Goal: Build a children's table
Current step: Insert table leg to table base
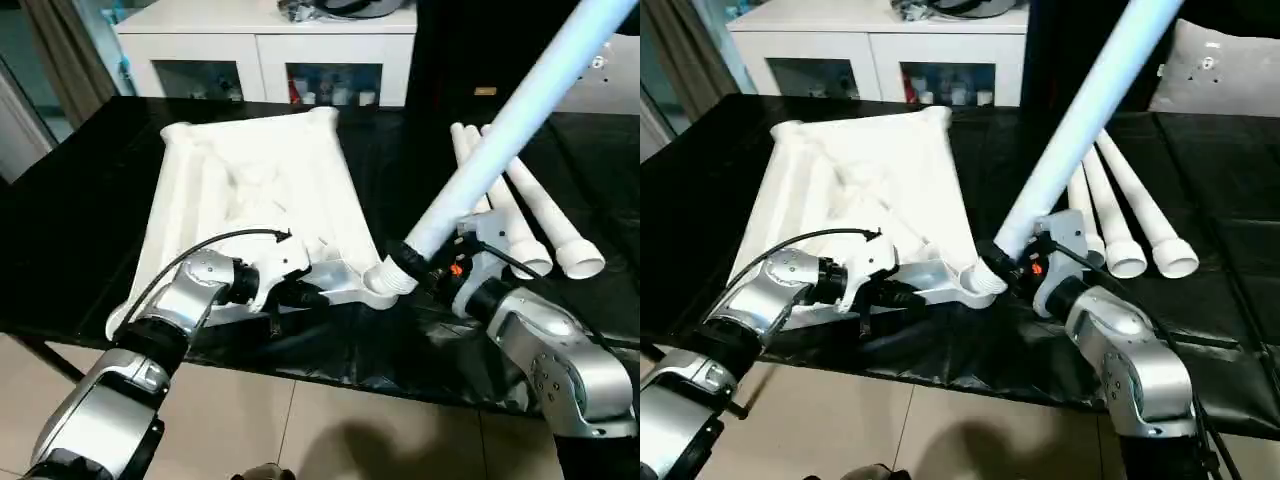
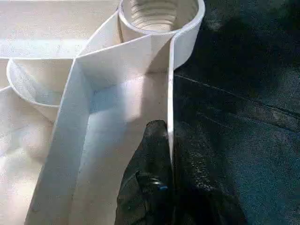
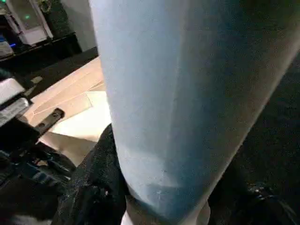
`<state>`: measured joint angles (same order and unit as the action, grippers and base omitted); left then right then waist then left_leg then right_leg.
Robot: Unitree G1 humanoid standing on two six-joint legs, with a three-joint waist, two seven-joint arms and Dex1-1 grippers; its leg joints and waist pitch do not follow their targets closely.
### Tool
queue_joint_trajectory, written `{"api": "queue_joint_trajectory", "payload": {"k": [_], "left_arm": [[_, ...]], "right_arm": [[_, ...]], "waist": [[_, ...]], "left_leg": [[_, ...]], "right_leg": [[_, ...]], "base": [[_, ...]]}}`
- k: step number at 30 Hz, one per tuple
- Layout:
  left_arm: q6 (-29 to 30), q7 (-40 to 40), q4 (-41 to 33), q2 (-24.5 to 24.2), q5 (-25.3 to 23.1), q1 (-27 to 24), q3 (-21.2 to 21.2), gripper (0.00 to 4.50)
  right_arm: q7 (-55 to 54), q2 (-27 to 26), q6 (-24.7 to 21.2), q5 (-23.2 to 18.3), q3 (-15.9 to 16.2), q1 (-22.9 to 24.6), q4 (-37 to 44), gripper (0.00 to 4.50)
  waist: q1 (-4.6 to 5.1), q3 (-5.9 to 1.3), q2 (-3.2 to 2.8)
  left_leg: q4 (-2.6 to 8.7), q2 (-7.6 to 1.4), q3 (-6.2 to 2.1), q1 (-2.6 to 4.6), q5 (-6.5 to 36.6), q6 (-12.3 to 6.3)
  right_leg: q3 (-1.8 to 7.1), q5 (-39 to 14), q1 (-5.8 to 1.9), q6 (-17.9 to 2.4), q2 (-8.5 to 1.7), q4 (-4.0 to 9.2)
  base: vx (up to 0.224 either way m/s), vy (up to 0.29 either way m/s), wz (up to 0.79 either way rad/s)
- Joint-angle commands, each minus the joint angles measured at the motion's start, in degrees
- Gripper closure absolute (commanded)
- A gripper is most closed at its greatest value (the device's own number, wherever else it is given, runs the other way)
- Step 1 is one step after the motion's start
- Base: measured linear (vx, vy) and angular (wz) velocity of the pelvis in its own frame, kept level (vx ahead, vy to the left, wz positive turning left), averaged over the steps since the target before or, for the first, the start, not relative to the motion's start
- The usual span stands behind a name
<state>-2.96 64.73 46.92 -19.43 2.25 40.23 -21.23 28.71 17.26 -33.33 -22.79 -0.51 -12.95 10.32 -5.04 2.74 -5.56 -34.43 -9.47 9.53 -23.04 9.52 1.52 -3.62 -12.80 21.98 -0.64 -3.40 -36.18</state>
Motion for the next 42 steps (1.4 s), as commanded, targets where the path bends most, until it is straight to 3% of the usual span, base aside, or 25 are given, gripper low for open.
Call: {"api": "queue_joint_trajectory", "payload": {"k": [1,4,6,10,14,16,17,19,26,32,36,41,42], "left_arm": [[-1.5,1.7,0.3,-0.4,-0.2,0.0,0.3,4.48],[-1.8,3.1,-0.9,-0.3,0.4,-0.2,0.6,4.5],[-2.3,4.3,-4.0,-0.7,0.7,-1.1,0.5,4.5],[-2.5,4.9,-6.6,-0.9,0.8,-2.4,0.3,4.5],[-3.5,4.9,-7.1,-0.7,0.7,-3.1,0.9,4.5],[-3.9,5.0,-7.5,-0.9,0.5,-3.4,0.9,4.5],[-4.0,5.1,-7.7,-1.1,0.4,-3.5,0.8,4.5],[-4.3,5.7,-8.9,-1.5,-0.1,-4.1,0.5,4.5],[-4.6,6.1,-10.3,-1.9,-0.8,-4.4,0.6,4.5],[-4.8,6.4,-10.6,-1.8,-1.0,-4.3,0.6,4.5],[-4.7,7.2,-11.7,-1.8,-1.0,-4.6,0.4,4.5],[-4.5,7.0,-11.6,-1.8,-1.0,-4.4,0.8,4.5],[-4.3,6.8,-11.5,-1.8,-0.9,-4.4,1.0,4.5]], "right_arm": [[3.3,1.1,0.3,-0.4,2.2,-2.5,0.1,2.6],[4.1,1.8,2.6,1.5,3.6,-3.7,-1.0,2.6],[6.5,3.4,1.2,2.0,5.5,-4.9,-1.9,2.6],[11.2,6.3,-2.5,1.4,8.5,-5.2,-2.2,2.6],[11.8,7.6,-2.2,3.6,10.4,-6.0,-4.9,2.6],[11.5,7.6,-2.2,4.1,10.5,-6.4,-5.9,2.6],[11.4,7.5,-2.3,4.2,10.5,-6.5,-6.2,2.6],[11.6,7.8,-2.4,4.6,11.1,-7.2,-7.0,2.6],[13.0,8.8,-4.2,5.6,13.1,-7.5,-8.7,2.6],[13.5,8.2,-4.1,5.3,13.1,-7.0,-10.1,2.6],[13.6,6.9,-2.5,5.5,12.5,-6.9,-13.7,2.6],[14.2,5.0,-0.4,3.0,9.3,-5.4,-17.0,2.6],[14.6,4.7,0.0,2.3,8.5,-4.8,-17.4,2.6]], "waist": [[-0.4,-4.25,1.56],[-0.54,-4.35,1.52],[-0.6,-4.34,1.86],[-0.93,-4.32,1.82],[-1.46,-4.27,1.99],[-1.47,-4.26,1.97],[-1.43,-4.19,2.44],[-1.49,-4.2,2.13],[-1.44,-4.25,2.3],[-1.46,-4.33,2.3],[-1.39,-4.33,1.94],[-1.0,-4.35,1.85],[-1.04,-4.32,1.43]], "left_leg": [[3.09,-3.22,-1.2,1.14,5.6,-4.05],[3.09,-3.53,-1.18,1.3,5.1,-4.03],[3.13,-3.59,-1.16,1.25,5.0,-4.11],[2.96,-3.64,-1.07,1.21,4.5,-4.76],[2.96,-3.71,-0.98,1.27,4.8,-4.34],[3.05,-3.75,-1.02,1.28,5.0,-3.99],[3.08,-3.69,-0.91,1.3,5.2,-3.9],[3.1,-3.74,-0.97,1.31,5.3,-3.76],[3.13,-3.71,-0.97,1.32,5.4,-3.55],[3.26,-3.86,-1.05,1.49,6.7,-2.76],[3.28,-3.8,-1.09,1.42,7.8,-2.35],[3.44,-3.87,-1.21,1.5,9.2,-1.82],[3.41,-3.87,-1.23,1.53,9.5,-1.78]], "right_leg": [[2.78,-2.7,-2.79,-11.8,-5.59,4.19],[2.87,-2.4,-2.63,-11.8,-5.59,3.99],[2.85,-1.7,-2.66,-12.1,-5.68,3.86],[2.84,-1.7,-2.67,-12.2,-5.65,3.75],[2.89,-3.6,-2.45,-11.6,-5.67,3.95],[2.87,-4.0,-2.38,-11.5,-5.68,3.95],[2.89,-4.5,-2.36,-11.4,-5.57,4.03],[2.91,-5.0,-2.32,-11.2,-5.69,4.0],[2.89,-4.0,-2.38,-11.3,-5.59,3.93],[2.92,-3.7,-2.35,-11.7,-5.67,3.96],[2.89,-3.2,-2.39,-12.3,-5.74,4.05],[2.8,-3.5,-2.54,-12.8,-5.67,4.1],[2.8,-3.4,-2.46,-12.9,-5.69,4.06]], "base": [[0.0,0.0,0.0],[0.0,0.0,0.0],[0.0,0.0,0.0],[0.0,0.0,0.0],[0.0,0.0,0.0],[0.0,0.0,0.0],[0.0,0.0,0.0],[0.0,0.0,0.0],[0.0,0.0,0.0],[0.0,0.0,0.0],[0.0,0.0,0.0],[0.0,0.0,0.0],[0.0,0.0,0.0]]}}
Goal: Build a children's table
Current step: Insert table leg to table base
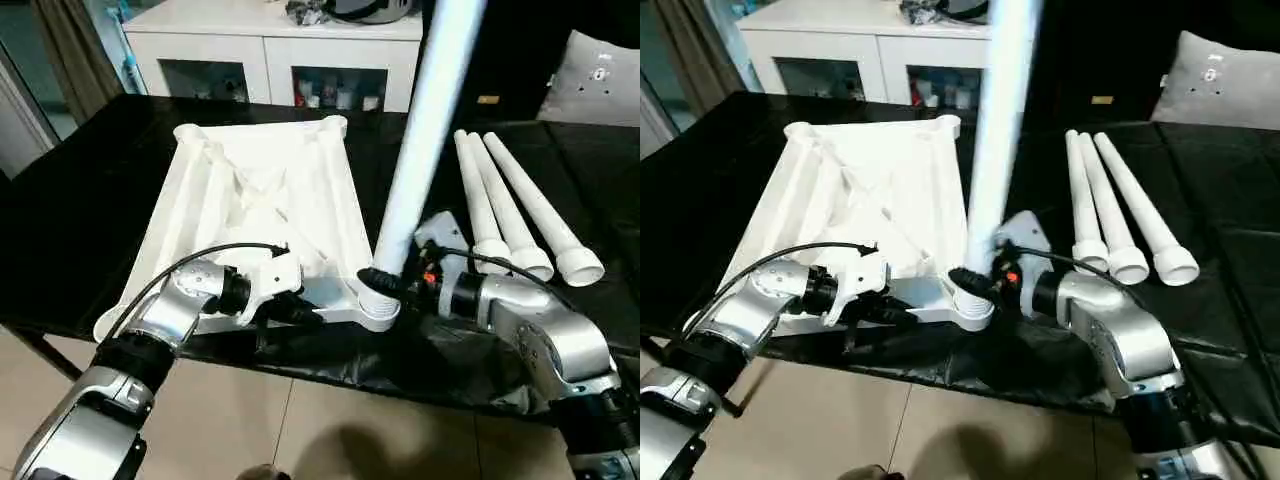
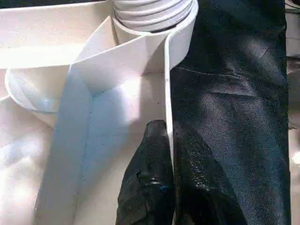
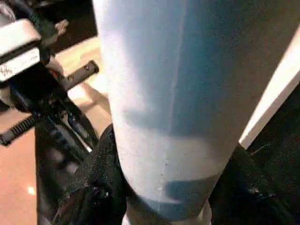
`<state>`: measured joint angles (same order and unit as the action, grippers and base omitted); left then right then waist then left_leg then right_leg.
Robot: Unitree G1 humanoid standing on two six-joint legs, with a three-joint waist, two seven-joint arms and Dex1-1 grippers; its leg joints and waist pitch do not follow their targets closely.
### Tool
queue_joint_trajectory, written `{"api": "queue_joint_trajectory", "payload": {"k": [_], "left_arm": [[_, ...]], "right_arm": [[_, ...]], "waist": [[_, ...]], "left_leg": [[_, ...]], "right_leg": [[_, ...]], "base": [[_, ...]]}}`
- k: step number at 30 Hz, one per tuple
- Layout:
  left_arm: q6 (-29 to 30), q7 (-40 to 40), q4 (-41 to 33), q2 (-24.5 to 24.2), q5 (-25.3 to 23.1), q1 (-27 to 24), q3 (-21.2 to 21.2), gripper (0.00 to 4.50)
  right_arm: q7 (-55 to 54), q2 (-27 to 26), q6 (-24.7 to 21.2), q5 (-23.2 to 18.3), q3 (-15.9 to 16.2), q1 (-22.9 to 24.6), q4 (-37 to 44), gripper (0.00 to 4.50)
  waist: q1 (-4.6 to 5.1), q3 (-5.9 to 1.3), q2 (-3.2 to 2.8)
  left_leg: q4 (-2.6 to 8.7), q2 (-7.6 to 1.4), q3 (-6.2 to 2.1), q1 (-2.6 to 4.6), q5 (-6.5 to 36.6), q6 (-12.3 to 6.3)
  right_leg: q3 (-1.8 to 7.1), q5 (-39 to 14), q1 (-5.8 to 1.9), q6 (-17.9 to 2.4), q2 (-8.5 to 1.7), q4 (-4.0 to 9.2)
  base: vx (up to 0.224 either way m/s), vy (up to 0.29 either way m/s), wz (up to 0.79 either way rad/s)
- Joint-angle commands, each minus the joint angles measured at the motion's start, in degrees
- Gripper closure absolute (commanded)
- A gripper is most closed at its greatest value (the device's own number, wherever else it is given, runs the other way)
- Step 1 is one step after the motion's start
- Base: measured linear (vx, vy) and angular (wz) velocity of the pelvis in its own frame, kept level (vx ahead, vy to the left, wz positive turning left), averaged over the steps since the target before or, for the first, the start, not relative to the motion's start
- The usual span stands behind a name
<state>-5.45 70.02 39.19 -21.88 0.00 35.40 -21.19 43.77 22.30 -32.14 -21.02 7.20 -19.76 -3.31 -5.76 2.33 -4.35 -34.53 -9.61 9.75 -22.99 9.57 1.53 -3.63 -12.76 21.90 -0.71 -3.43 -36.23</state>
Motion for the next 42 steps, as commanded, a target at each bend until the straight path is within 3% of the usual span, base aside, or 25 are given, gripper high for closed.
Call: {"api": "queue_joint_trajectory", "payload": {"k": [1,5,12,19,23,26,27,30,31,32,34,35,36,39,42], "left_arm": [[-1.7,1.4,-3.7,0.7,1.4,0.5,1.1,4.5],[-1.0,0.9,-3.9,0.7,1.9,0.3,1.7,4.5],[-0.7,0.2,-3.8,0.9,2.1,0.4,2.2,4.5],[-0.4,0.4,-5.5,0.5,2.0,-1.0,1.9,4.5],[-0.6,1.0,-5.9,0.3,1.8,-1.1,1.5,4.5],[-0.9,1.5,-5.5,0.2,1.7,-0.6,1.3,4.5],[-0.9,1.8,-5.4,0.2,1.6,-0.3,1.2,4.5],[-1.4,2.2,-4.1,0.6,1.4,1.2,1.1,4.5],[-1.7,2.2,-3.6,0.8,1.3,1.7,1.0,4.5],[-2.4,2.3,-2.1,1.4,1.1,3.1,1.1,4.5],[-2.9,2.3,-0.6,2.1,1.1,4.5,1.2,4.5],[-3.3,2.2,0.5,2.6,1.1,5.6,1.3,4.5],[-3.8,2.0,1.8,3.2,0.9,6.8,1.4,4.5],[-6.6,-0.5,6.7,5.0,-0.4,11.1,1.7,4.5],[-9.2,-3.3,10.8,6.5,-1.0,14.5,2.8,4.5]], "right_arm": [[-0.1,-0.5,-0.7,0.1,0.3,2.6,-4.2,2.6],[0.6,-1.4,2.4,-0.3,-1.2,6.0,-6.0,2.6],[-1.0,-1.3,7.4,2.3,-0.6,9.5,-5.4,2.6],[0.5,2.2,11.6,9.6,5.6,9.2,-5.7,2.6],[2.9,3.1,11.0,10.8,8.1,7.6,-7.8,2.6],[5.6,4.0,10.4,11.8,10.8,6.5,-9.3,2.6],[6.3,4.1,10.2,11.8,11.4,6.4,-9.7,2.61],[8.0,4.3,9.5,11.5,12.6,6.3,-10.3,2.61],[8.3,4.4,9.3,11.6,12.9,6.5,-10.4,2.61],[8.5,4.1,8.8,11.1,12.7,7.0,-10.4,2.61],[8.5,3.8,8.1,10.3,12.3,7.2,-10.5,2.61],[8.5,3.6,7.5,9.8,12.0,7.5,-10.3,2.61],[8.5,3.4,7.0,9.4,11.6,7.7,-10.2,2.61],[7.3,3.1,6.0,9.0,10.6,8.2,-9.5,2.61],[6.0,2.6,5.3,8.6,9.6,8.4,-8.6,2.61]], "waist": [[-0.24,-3.92,0.37],[-0.5,-4.06,0.33],[-0.78,-3.9,0.24],[-0.58,-3.82,0.45],[-0.31,-3.6,0.16],[0.03,-3.24,0.35],[0.07,-3.04,0.19],[0.13,-3.14,0.18],[0.15,-3.28,-0.48],[0.29,-3.3,-0.21],[0.24,-3.43,-0.44],[0.17,-3.39,-0.9],[0.21,-3.35,-0.65],[-0.05,-3.09,-1.05],[-0.44,-3.05,-0.93]], "left_leg": [[3.55,-3.74,-1.4,1.45,9.6,-1.83],[3.44,-3.69,-1.42,1.37,8.9,-2.24],[3.7,-3.85,-1.49,1.57,10.9,-1.82],[3.75,-3.73,-1.45,1.44,10.6,-2.19],[3.91,-3.77,-1.52,1.6,12.8,-1.8],[4.22,-3.78,-1.58,1.76,15.4,-1.09],[4.46,-3.85,-1.67,2.15,17.8,-0.22],[4.62,-3.86,-1.75,2.36,18.7,0.45],[4.64,-3.92,-1.84,2.33,18.0,0.52],[4.67,-3.85,-1.79,2.27,17.6,0.33],[4.51,-3.72,-1.71,2.26,17.0,0.03],[4.49,-3.69,-1.73,2.29,17.4,0.09],[4.53,-3.73,-1.69,2.38,18.0,0.18],[4.66,-3.75,-1.83,2.94,21.7,1.19],[4.76,-3.89,-1.97,3.12,22.7,1.76]], "right_leg": [[2.83,-3.3,-2.39,-12.9,-5.61,4.19],[2.78,-1.1,-2.52,-13.3,-5.69,3.97],[2.81,-4.4,-2.34,-12.6,-5.74,4.41],[2.85,-4.6,-2.36,-12.1,-5.65,4.44],[2.88,-8.2,-2.21,-11.9,-5.66,4.78],[2.93,-11.4,-2.2,-11.8,-5.62,5.12],[3.04,-14.5,-2.15,-11.4,-5.7,5.48],[3.15,-14.7,-2.34,-11.3,-5.77,5.59],[3.16,-12.6,-2.4,-11.6,-5.71,5.44],[3.11,-10.5,-2.48,-11.9,-5.49,5.4],[3.09,-8.7,-2.62,-12.5,-5.6,5.34],[3.05,-9.1,-2.59,-12.6,-5.63,5.34],[3.02,-9.6,-2.56,-12.6,-5.58,5.49],[3.13,-15.1,-2.33,-11.9,-5.7,6.07],[3.23,-16.7,-2.23,-11.4,-5.92,6.27]], "base": [[0.0,0.0,0.0],[0.0,0.0,0.0],[0.0,0.0,0.0],[0.0,0.0,0.0],[0.0,0.0,0.0],[0.0,0.0,0.0],[0.0,0.0,0.0],[0.0,0.0,0.0],[0.0,0.0,0.0],[0.0,0.0,0.0],[0.0,0.0,0.0],[0.0,0.0,0.0],[0.0,0.0,0.0],[0.0,0.0,0.0],[0.0,0.0,0.0]]}}
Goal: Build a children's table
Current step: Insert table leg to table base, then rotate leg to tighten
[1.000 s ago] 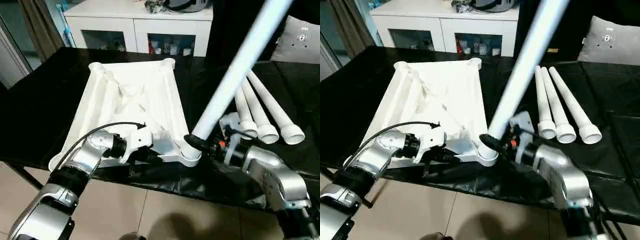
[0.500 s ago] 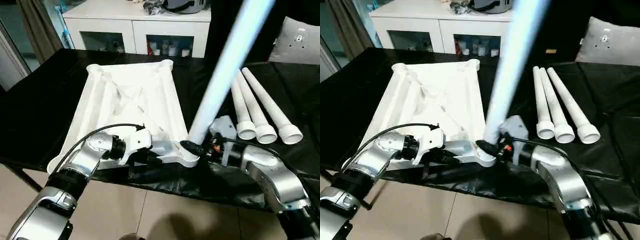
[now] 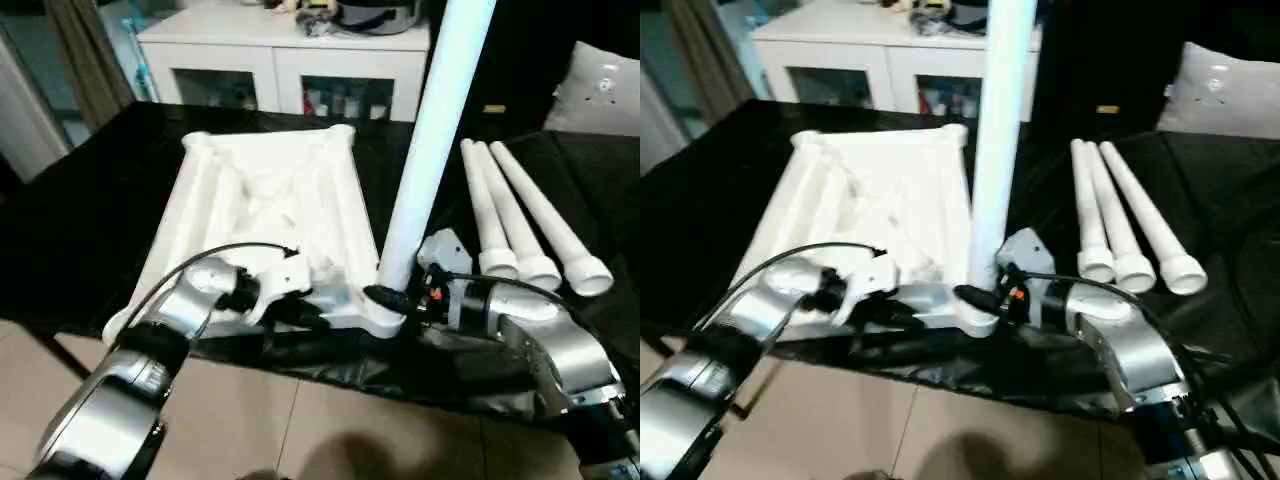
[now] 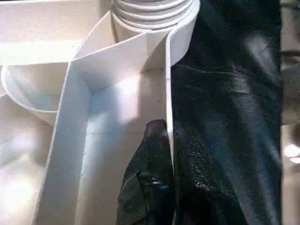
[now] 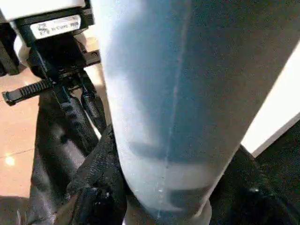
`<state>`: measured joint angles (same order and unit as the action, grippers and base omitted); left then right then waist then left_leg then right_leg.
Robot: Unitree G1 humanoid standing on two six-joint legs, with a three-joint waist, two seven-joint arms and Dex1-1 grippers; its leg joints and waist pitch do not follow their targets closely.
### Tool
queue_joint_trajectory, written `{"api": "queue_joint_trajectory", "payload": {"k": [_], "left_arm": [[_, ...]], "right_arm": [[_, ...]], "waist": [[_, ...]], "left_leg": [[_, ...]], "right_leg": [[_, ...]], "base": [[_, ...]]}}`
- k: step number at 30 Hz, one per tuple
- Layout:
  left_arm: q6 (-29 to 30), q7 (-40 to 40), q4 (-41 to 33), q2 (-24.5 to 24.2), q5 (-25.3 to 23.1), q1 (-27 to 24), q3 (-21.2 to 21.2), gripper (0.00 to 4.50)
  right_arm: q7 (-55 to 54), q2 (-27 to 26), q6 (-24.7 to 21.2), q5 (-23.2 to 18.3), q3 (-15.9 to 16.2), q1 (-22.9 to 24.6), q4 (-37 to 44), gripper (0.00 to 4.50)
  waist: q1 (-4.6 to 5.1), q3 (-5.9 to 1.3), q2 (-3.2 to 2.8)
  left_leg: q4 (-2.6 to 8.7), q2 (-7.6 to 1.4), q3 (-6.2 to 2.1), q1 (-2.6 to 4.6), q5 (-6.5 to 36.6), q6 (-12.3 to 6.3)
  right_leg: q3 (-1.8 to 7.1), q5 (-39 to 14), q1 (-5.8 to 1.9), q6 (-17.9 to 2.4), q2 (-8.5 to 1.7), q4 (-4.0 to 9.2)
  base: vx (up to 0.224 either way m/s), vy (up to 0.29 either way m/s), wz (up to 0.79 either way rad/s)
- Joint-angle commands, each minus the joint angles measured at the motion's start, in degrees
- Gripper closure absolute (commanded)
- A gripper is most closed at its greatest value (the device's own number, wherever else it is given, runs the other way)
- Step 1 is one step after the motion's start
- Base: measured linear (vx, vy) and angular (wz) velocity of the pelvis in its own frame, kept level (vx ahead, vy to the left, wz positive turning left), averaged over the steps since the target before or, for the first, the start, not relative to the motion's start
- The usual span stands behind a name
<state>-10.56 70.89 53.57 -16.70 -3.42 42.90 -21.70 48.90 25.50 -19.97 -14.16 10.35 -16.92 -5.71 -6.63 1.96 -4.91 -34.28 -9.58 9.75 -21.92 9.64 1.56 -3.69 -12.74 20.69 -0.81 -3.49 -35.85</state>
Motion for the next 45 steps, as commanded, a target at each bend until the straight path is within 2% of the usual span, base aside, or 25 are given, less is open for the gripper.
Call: {"api": "queue_joint_trajectory", "payload": {"k": [1,4,7,8,9,12,13,14,17,19,20,22,23,24,25,27,28,29,32,34,35,37,40,44,45], "left_arm": [[-5.1,-5.0,-1.9,1.7,2.3,8.2,3.7,4.5],[-5.8,-5.7,-0.8,1.8,2.0,9.2,4.0,4.5],[-6.2,-5.1,0.3,1.8,1.7,9.7,4.1,4.5],[-6.7,-4.6,1.2,1.7,1.5,9.8,4.2,4.5],[-7.1,-4.4,1.8,1.7,1.4,9.9,4.3,4.5],[-7.6,-3.8,3.5,1.4,0.8,9.8,4.6,4.5],[-6.9,-3.4,3.3,1.0,0.8,9.1,4.8,4.5],[-6.0,-3.0,2.8,0.6,1.0,8.2,5.0,4.5],[-1.3,-2.8,-2.5,-0.9,2.9,3.3,6.2,4.5],[-0.8,-2.9,-3.0,-1.0,3.0,2.9,6.3,4.5],[2.8,-4.9,-7.1,-1.7,3.3,0.1,7.1,4.5],[6.3,-6.8,-10.7,-2.0,3.8,-2.1,7.9,4.5],[12.2,-10.1,-18.1,-2.3,3.2,-6.0,8.7,4.5],[17.0,-12.2,-25.1,-2.4,2.0,-9.4,8.9,4.5],[18.6,-12.8,-27.5,-2.4,1.6,-10.6,8.9,4.5],[22.1,-13.1,-32.8,-2.1,1.4,-13.1,8.8,4.5],[25.9,-13.1,-38.7,-1.2,1.7,-15.6,8.2,4.5],[27.8,-13.1,-41.9,-0.6,1.8,-17.0,7.6,4.5],[31.5,-13.1,-48.6,0.2,0.9,-19.4,5.1,4.5],[32.2,-13.9,-49.4,0.8,0.6,-19.4,4.5,4.5],[33.1,-14.8,-50.0,0.9,0.6,-19.4,4.5,4.5],[34.2,-16.4,-50.7,0.9,0.1,-19.3,4.6,4.5],[35.4,-18.2,-51.7,0.7,-0.6,-19.7,4.8,4.5],[36.3,-18.7,-52.2,0.4,-0.3,-19.9,5.3,4.5],[36.3,-18.7,-52.2,0.4,-0.3,-19.9,5.3,4.5]], "right_arm": [[0.4,-0.8,-7.0,1.6,6.1,5.6,-5.9,2.61],[0.3,-1.0,-7.6,1.3,6.0,5.6,-5.3,2.61],[0.3,-1.3,-8.1,1.6,5.9,5.2,-5.2,2.61],[0.3,-1.4,-8.3,1.7,5.9,5.0,-5.3,2.61],[0.4,-1.4,-8.4,1.8,5.8,4.9,-5.4,2.61],[-0.4,-2.0,-8.5,2.4,5.7,4.2,-6.5,2.61],[-1.5,-2.5,-8.3,2.8,5.4,3.7,-7.4,2.61],[-2.6,-3.1,-8.3,3.2,5.0,3.2,-8.2,2.61],[-7.6,-5.7,-7.9,4.1,3.1,2.0,-10.4,2.61],[-8.0,-5.9,-7.9,4.2,2.9,1.9,-10.6,2.61],[-10.0,-6.9,-7.4,4.6,2.2,1.8,-11.0,2.61],[-11.3,-7.6,-7.2,4.8,1.8,1.9,-11.1,2.61],[-13.2,-8.6,-6.6,5.1,1.1,1.9,-11.4,2.61],[-14.5,-9.4,-6.1,5.3,0.7,1.9,-11.7,2.61],[-14.9,-9.7,-6.0,5.3,0.5,1.9,-11.8,2.61],[-15.7,-10.2,-5.8,5.3,0.1,1.7,-12.5,2.61],[-16.3,-10.5,-5.4,5.5,0.0,1.3,-13.5,2.61],[-16.6,-10.7,-5.2,5.7,0.0,1.1,-14.0,2.61],[-17.3,-11.2,-4.9,5.8,-0.2,0.5,-15.1,2.61],[-17.4,-11.4,-4.8,5.8,-0.2,0.3,-15.4,2.61],[-17.5,-11.5,-4.8,6.0,-0.3,0.3,-15.4,2.61],[-17.5,-11.9,-4.6,6.0,-0.5,0.1,-15.7,2.61],[-17.9,-12.1,-3.6,6.2,-0.6,-0.3,-16.2,2.61],[-18.0,-13.1,-3.1,4.9,-2.0,-1.1,-17.1,2.61],[-18.0,-13.2,-3.0,4.9,-2.0,-1.1,-17.1,2.05]], "waist": [[0.4,-2.6,-0.29],[0.4,-2.67,-0.32],[0.45,-2.76,-0.15],[0.45,-2.76,-0.15],[0.29,-2.84,0.17],[0.29,-2.7,0.11],[0.38,-2.67,0.8],[0.33,-2.62,0.48],[0.96,-2.26,0.37],[1.58,-2.13,0.49],[1.77,-2.07,0.57],[2.09,-1.92,0.59],[2.21,-2.01,0.71],[2.49,-1.87,0.45],[2.76,-1.59,0.6],[3.26,-1.57,0.55],[3.35,-1.49,0.64],[3.52,-1.38,0.56],[3.68,-1.36,0.48],[3.91,-1.09,0.62],[4.01,-0.92,0.61],[4.25,-0.93,0.44],[4.59,-1.07,0.34],[4.75,-1.42,0.32],[4.7,-1.43,0.31]], "left_leg": [[4.55,-3.79,-1.97,2.02,23.0,1.67],[4.88,-4.08,-2.27,1.74,22.9,1.81],[4.84,-4.05,-2.14,1.45,21.4,1.1],[4.84,-4.05,-2.14,1.45,21.4,1.1],[4.64,-3.96,-1.96,1.46,20.2,0.57],[4.69,-3.95,-1.95,1.37,20.0,0.32],[4.87,-4.07,-1.97,1.37,20.2,0.39],[4.84,-4.06,-2.06,1.4,20.3,0.49],[5.44,-4.28,-2.44,1.21,22.6,1.99],[5.52,-4.22,-2.45,1.52,25.2,2.65],[5.42,-4.12,-2.37,1.8,26.3,2.84],[5.82,-4.36,-2.6,1.34,26.4,3.36],[5.74,-4.44,-2.63,1.61,26.6,3.42],[5.79,-4.44,-2.7,1.57,27.3,3.64],[5.91,-4.24,-2.51,1.55,27.8,3.55],[5.68,-4.07,-2.6,1.86,29.0,3.63],[5.72,-4.04,-2.58,1.88,29.0,3.53],[5.89,-4.02,-2.63,1.53,28.4,3.22],[5.99,-3.82,-2.56,1.74,28.5,2.86],[6.05,-3.7,-2.65,1.92,30.3,3.09],[5.9,-3.51,-2.7,2.4,32.0,3.29],[6.13,-3.55,-3.04,2.37,33.7,3.84],[6.4,-3.6,-3.17,2.13,34.3,4.07],[6.69,-3.63,-2.87,1.53,30.3,3.21],[6.7,-3.65,-2.81,1.6,30.2,3.19]], "right_leg": [[3.22,-17.9,-0.96,-10.7,-5.79,6.14],[3.2,-17.3,-1.18,-10.7,-5.98,5.87],[3.18,-14.5,-1.18,-11.4,-6.02,5.65],[3.18,-14.5,-1.18,-11.4,-6.02,5.65],[3.25,-14.1,-1.17,-11.5,-6.12,5.67],[3.18,-15.3,-1.1,-11.2,-6.08,5.84],[3.19,-16.0,-1.16,-11.0,-6.1,5.92],[3.19,-16.4,-1.07,-11.1,-6.17,5.73],[3.12,-20.5,-0.84,-10.4,-6.38,5.87],[3.2,-21.5,-0.42,-10.3,-6.26,6.02],[3.31,-22.9,-0.21,-10.0,-6.28,6.3],[3.38,-22.7,-0.42,-10.4,-6.51,5.86],[3.45,-23.4,-0.17,-10.1,-6.55,5.94],[3.48,-24.2,-0.07,-9.9,-6.56,5.94],[3.46,-25.2,0.17,-9.6,-6.22,6.24],[3.54,-28.4,0.41,-8.5,-6.28,6.7],[3.55,-28.8,0.46,-8.3,-6.23,6.82],[3.47,-28.9,0.26,-8.0,-6.16,6.94],[3.37,-29.7,0.39,-7.0,-5.83,7.36],[3.29,-31.9,0.64,-6.1,-5.74,7.72],[3.22,-34.4,1.01,-5.2,-5.71,8.16],[3.13,-34.9,0.96,-4.5,-5.61,8.09],[3.14,-32.3,0.8,-4.9,-5.59,7.93],[3.12,-25.4,0.13,-6.8,-5.51,7.63],[3.14,-24.7,0.14,-6.9,-5.45,7.62]], "base": [[0.0,0.0,0.0],[0.0,0.0,0.0],[0.0,0.0,0.0],[0.0,0.0,0.0],[0.0,0.0,0.0],[0.0,0.0,0.0],[0.0,0.0,0.0],[0.0,0.0,0.0],[0.0,0.0,0.0],[0.0,0.0,0.0],[0.0,0.0,0.0],[0.0,0.0,0.0],[0.0,0.0,0.0],[0.0,0.0,0.0],[0.0,0.0,0.0],[0.0,0.0,0.0],[0.0,0.0,0.0],[0.0,0.0,0.0],[0.0,0.0,0.0],[0.0,0.0,0.0],[0.0,0.0,0.0],[0.0,0.0,0.0],[0.0,0.0,0.0],[0.0,0.0,0.0],[0.0,0.0,0.0]]}}
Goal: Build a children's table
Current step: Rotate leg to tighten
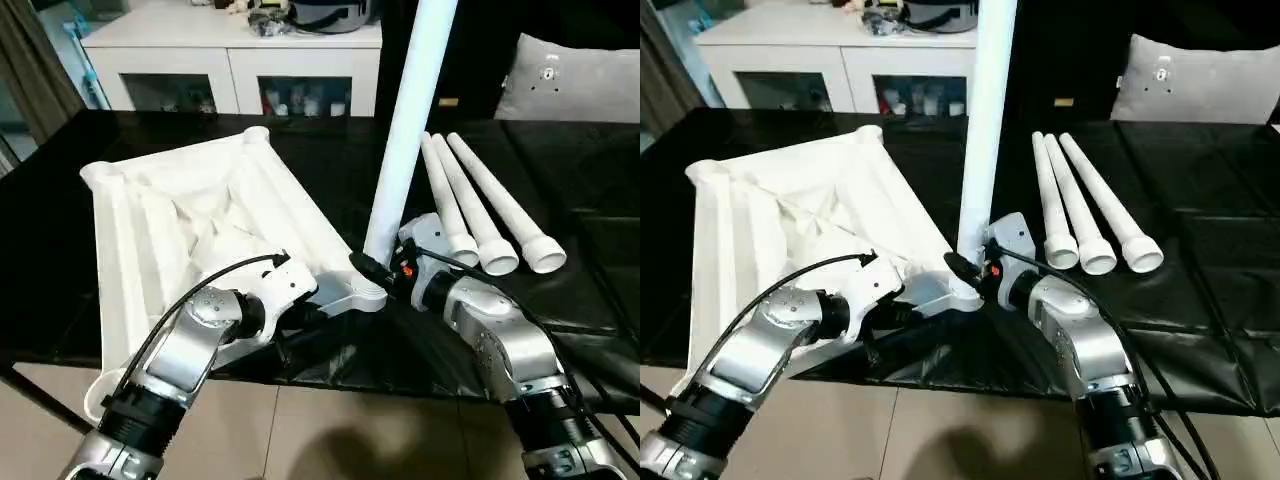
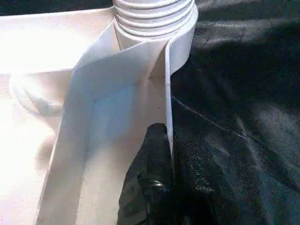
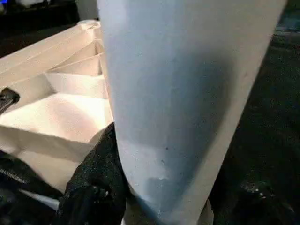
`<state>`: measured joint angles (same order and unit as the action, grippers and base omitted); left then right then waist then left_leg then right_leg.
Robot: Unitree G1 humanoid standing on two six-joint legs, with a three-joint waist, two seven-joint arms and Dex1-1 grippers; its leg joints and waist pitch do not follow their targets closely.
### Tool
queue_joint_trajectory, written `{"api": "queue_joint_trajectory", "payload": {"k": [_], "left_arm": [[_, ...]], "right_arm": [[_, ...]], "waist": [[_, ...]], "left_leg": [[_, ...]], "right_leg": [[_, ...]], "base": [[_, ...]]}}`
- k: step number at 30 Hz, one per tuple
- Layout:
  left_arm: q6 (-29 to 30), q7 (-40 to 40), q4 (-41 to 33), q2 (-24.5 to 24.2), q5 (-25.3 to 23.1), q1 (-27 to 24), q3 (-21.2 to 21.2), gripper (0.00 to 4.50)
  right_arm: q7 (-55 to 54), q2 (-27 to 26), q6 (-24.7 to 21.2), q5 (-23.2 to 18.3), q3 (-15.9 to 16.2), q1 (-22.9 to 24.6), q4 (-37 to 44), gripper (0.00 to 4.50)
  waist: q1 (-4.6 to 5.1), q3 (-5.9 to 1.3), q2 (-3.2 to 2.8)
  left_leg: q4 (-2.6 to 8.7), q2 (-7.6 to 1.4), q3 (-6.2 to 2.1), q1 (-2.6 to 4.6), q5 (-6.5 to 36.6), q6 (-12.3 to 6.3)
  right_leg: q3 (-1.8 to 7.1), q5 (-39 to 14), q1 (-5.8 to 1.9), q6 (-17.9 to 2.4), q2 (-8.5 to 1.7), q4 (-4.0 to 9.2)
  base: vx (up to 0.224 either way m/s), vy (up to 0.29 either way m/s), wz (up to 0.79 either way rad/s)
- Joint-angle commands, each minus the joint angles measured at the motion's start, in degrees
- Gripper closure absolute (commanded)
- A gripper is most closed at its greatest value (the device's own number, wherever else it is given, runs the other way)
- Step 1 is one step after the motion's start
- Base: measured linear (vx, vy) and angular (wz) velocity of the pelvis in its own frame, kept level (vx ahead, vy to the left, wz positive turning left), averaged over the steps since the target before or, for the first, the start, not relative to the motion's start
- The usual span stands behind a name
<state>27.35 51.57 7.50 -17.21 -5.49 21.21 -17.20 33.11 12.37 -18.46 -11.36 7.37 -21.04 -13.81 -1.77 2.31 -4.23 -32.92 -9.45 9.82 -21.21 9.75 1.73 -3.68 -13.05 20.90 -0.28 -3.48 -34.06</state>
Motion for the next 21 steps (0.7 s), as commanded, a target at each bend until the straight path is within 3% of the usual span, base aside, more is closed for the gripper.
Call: {"api": "queue_joint_trajectory", "payload": {"k": [1,3,4,7,10,12,14,16,17,19,21], "left_arm": [[-2.2,0.7,-5.9,1.0,2.3,1.8,1.0,4.5],[-4.2,0.7,-4.6,1.2,3.3,2.0,1.6,4.5],[-4.6,0.7,-4.3,1.1,3.7,2.1,1.7,4.5],[-6.1,0.9,-3.5,0.8,4.4,2.2,1.9,4.5],[-7.7,1.6,-2.1,0.5,5.2,2.3,2.5,4.5],[-7.8,2.0,-1.3,0.1,5.1,2.5,2.4,4.5],[-9.0,2.2,0.2,-0.4,4.9,3.0,2.3,4.5],[-9.6,2.5,1.3,-0.8,4.9,3.4,2.2,4.5],[-10.0,2.6,1.8,-0.9,4.7,3.6,2.2,4.5],[-10.8,3.3,2.9,-1.5,4.7,4.3,1.8,4.5],[-11.4,3.8,3.7,-1.8,4.6,4.6,1.6,4.5]], "right_arm": [[-2.2,0.0,-4.3,2.2,1.0,2.9,-9.0,2.05],[-2.2,-0.2,-3.4,2.4,1.2,2.3,-9.7,1.88],[-2.1,-0.2,-3.2,2.4,1.2,2.2,-9.9,1.81],[-2.0,-0.2,-2.3,2.6,1.2,2.2,-10.1,1.47],[-1.6,0.1,-0.1,2.9,0.7,2.7,-9.7,1.24],[-0.5,0.4,0.8,2.2,0.3,3.2,-9.0,1.08],[0.8,1.1,2.3,1.5,-0.2,4.1,-7.8,0.89],[2.0,1.8,3.1,0.8,-0.6,5.0,-6.3,0.7],[2.4,2.1,3.4,0.7,-0.7,5.3,-5.8,0.63],[3.5,2.9,3.3,-0.1,-1.2,6.1,-4.7,0.37],[4.0,3.5,3.8,-0.2,-1.4,6.5,-4.4,0.27]], "waist": [[-0.19,-1.83,-0.33],[-0.19,-1.82,-0.46],[-0.44,-2.28,-0.21],[-0.69,-2.35,-0.39],[-1.05,-2.95,-0.31],[-1.54,-3.49,-0.47],[-1.9,-3.72,-0.24],[-2.38,-3.61,-0.49],[-2.66,-3.49,-1.08],[-2.74,-3.31,-0.5],[-2.94,-3.29,-0.74]], "left_leg": [[5.32,-3.8,-2.78,1.0,29.9,3.02],[5.19,-3.7,-2.6,1.03,29.4,2.89],[5.04,-3.8,-2.43,0.89,26.6,2.4],[4.89,-3.85,-2.12,0.49,22.5,1.06],[4.38,-3.8,-1.87,0.13,17.4,-0.16],[3.68,-3.8,-1.66,-0.15,10.5,-2.28],[3.27,-3.61,-1.61,-0.52,6.8,-4.01],[3.08,-3.7,-1.4,-0.17,7.4,-5.04],[3.16,-3.77,-1.43,-0.29,8.4,-4.93],[3.49,-3.89,-1.51,-0.15,10.4,-4.19],[3.47,-3.94,-1.46,-0.13,10.7,-3.8]], "right_leg": [[3.17,-23.6,-0.01,-7.7,-5.4,5.77],[3.25,-22.6,-0.01,-8.6,-5.47,5.68],[3.31,-19.3,-0.34,-9.5,-5.46,5.37],[3.25,-14.4,-0.61,-10.6,-5.33,4.99],[3.2,-9.2,-1.16,-11.3,-5.45,4.55],[2.97,0.8,-1.38,-12.7,-5.19,3.59],[2.74,5.9,-1.76,-13.2,-5.2,2.92],[2.71,4.4,-1.44,-13.2,-5.31,3.23],[2.71,2.1,-1.56,-13.0,-5.44,3.36],[2.6,-2.0,-1.6,-12.2,-5.16,3.7],[2.71,-4.2,-1.5,-12.0,-5.3,3.8]], "base": [[0.0,0.0,0.0],[0.0,0.0,0.0],[0.0,0.0,0.0],[0.0,0.0,0.0],[0.0,0.0,0.0],[0.0,0.0,0.0],[0.0,0.0,0.0],[0.0,0.0,0.0],[0.0,0.0,0.0],[0.0,0.0,0.0],[0.0,0.0,0.0]]}}
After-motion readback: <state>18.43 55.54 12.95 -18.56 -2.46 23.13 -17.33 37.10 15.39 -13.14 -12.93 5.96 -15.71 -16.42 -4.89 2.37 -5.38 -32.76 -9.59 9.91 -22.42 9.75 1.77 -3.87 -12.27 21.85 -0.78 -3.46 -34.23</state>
